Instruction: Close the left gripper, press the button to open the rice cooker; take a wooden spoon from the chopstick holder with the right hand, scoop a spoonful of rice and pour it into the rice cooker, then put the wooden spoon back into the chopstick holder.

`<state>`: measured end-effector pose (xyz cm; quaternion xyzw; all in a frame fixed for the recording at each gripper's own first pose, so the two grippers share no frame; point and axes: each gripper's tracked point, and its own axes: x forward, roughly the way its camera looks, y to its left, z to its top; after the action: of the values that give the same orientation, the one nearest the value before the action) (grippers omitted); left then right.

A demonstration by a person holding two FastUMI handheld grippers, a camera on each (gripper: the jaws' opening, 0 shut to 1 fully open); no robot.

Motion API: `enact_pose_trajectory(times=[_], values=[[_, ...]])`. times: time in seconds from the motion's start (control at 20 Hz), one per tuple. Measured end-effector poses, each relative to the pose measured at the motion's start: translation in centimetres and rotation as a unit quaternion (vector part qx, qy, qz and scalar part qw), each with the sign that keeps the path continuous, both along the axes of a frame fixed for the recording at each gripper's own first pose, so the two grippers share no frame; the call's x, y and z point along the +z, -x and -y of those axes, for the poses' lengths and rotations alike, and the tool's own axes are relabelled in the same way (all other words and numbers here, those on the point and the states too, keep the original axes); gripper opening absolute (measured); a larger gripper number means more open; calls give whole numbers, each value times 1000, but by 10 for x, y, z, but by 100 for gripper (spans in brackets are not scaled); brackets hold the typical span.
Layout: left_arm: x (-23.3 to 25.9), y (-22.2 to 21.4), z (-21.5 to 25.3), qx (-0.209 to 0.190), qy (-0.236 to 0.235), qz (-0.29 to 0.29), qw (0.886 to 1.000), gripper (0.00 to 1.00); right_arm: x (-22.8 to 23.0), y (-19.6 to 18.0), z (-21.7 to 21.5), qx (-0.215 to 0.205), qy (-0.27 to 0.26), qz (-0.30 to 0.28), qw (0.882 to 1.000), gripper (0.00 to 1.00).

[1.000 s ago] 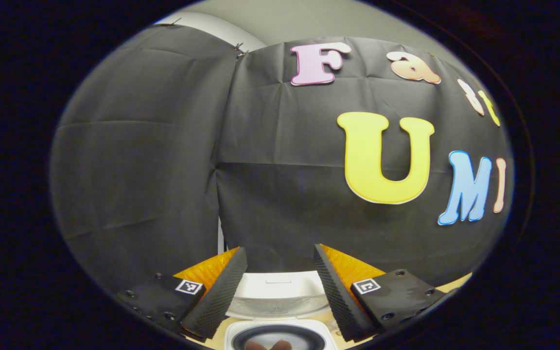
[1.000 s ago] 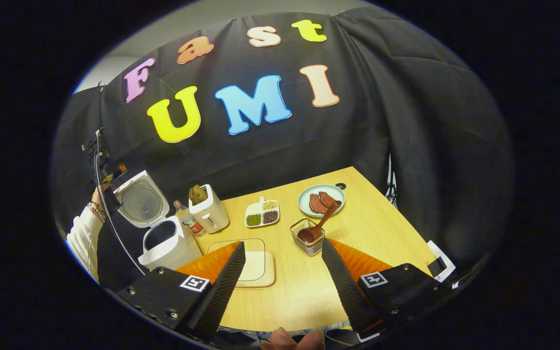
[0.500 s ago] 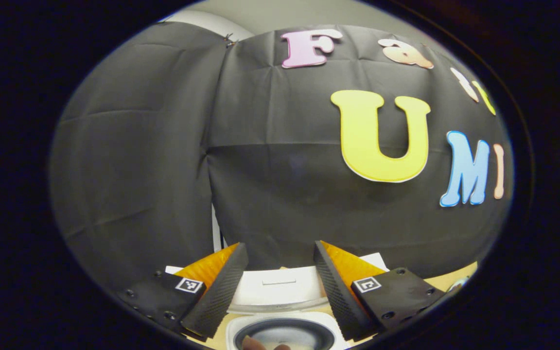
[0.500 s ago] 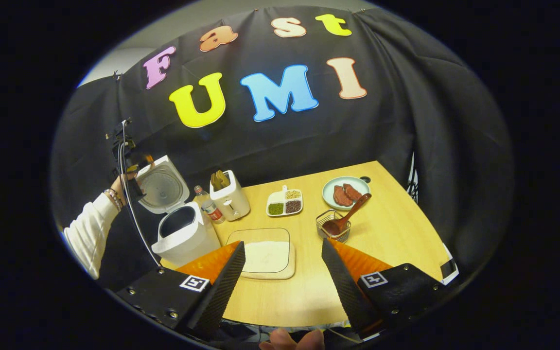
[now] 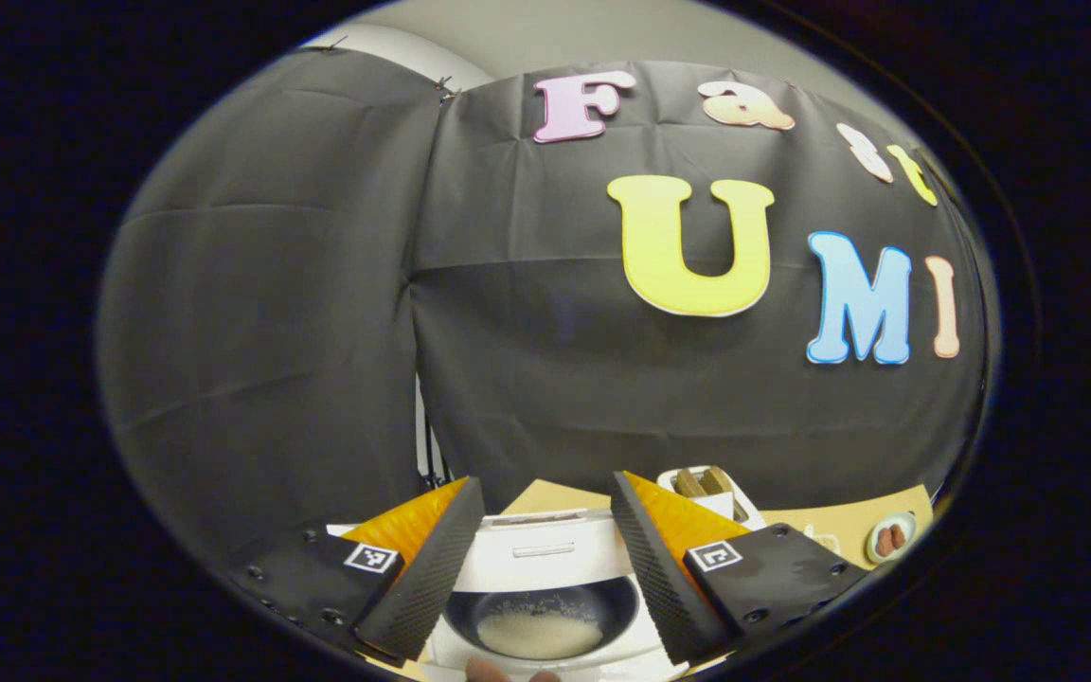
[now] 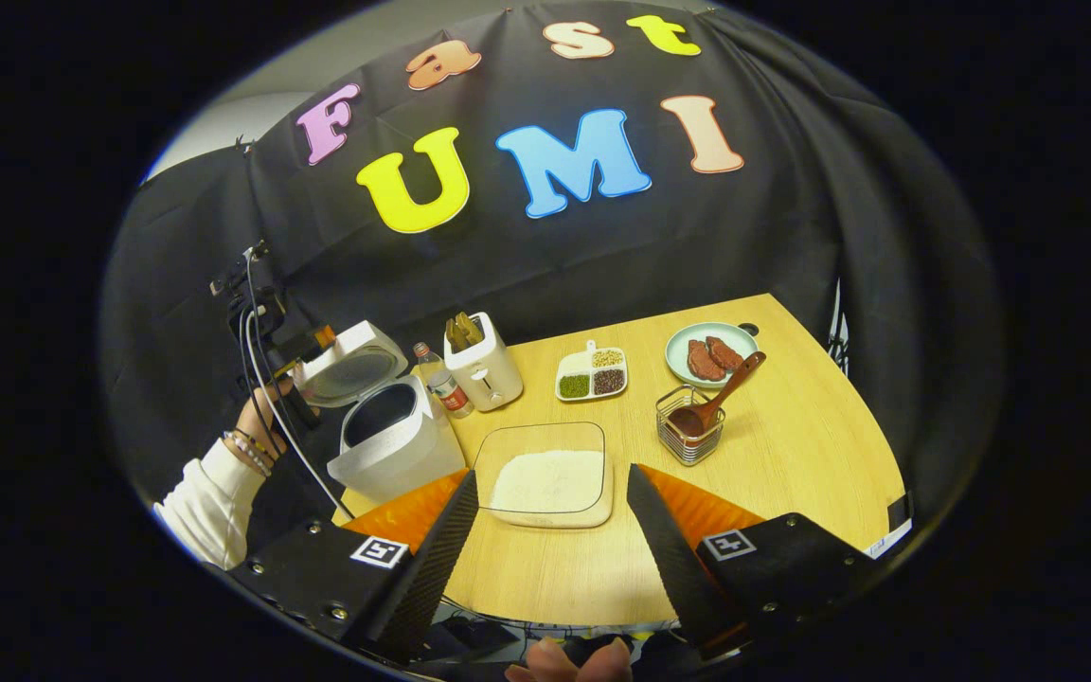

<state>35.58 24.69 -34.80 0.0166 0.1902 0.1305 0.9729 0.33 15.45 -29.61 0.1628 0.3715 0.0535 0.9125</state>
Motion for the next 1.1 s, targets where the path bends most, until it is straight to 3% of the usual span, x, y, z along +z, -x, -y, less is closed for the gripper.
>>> enact_pose_trajectory(times=[0.35, 0.4, 0.45, 0.5, 0.6, 0.65, 0.8, 1.1], values=[[-75, 58, 21, 16, 7, -41, 999, 96, -9, 14, 11, -11, -9, -18, 1000, 97], [-85, 63, 22, 16, 6, -52, 998, 94, -11, 15, 11, -13, -12, -21, 1000, 97], [-98, 68, 24, 17, 7, -65, 998, 99, -13, 17, 11, -14, -14, -25, 1000, 97], [-112, 73, 25, 20, 14, -78, 997, 94, -14, 18, 14, -15, -12, -27, 999, 97], [-147, 94, 30, 29, 35, -134, 990, 98, -16, 19, 16, -15, -8, -27, 999, 97], [-137, 85, 26, 21, 20, -100, 995, 97, -16, 19, 17, -15, -7, -25, 1000, 97], [-143, 87, 28, 25, 39, -125, 991, 97, -17, 18, 19, -15, -9, -25, 1000, 97], [-139, 90, 27, 14, 20, -131, 991, 98, -15, 22, 25, -14, -15, -21, 1000, 97]])
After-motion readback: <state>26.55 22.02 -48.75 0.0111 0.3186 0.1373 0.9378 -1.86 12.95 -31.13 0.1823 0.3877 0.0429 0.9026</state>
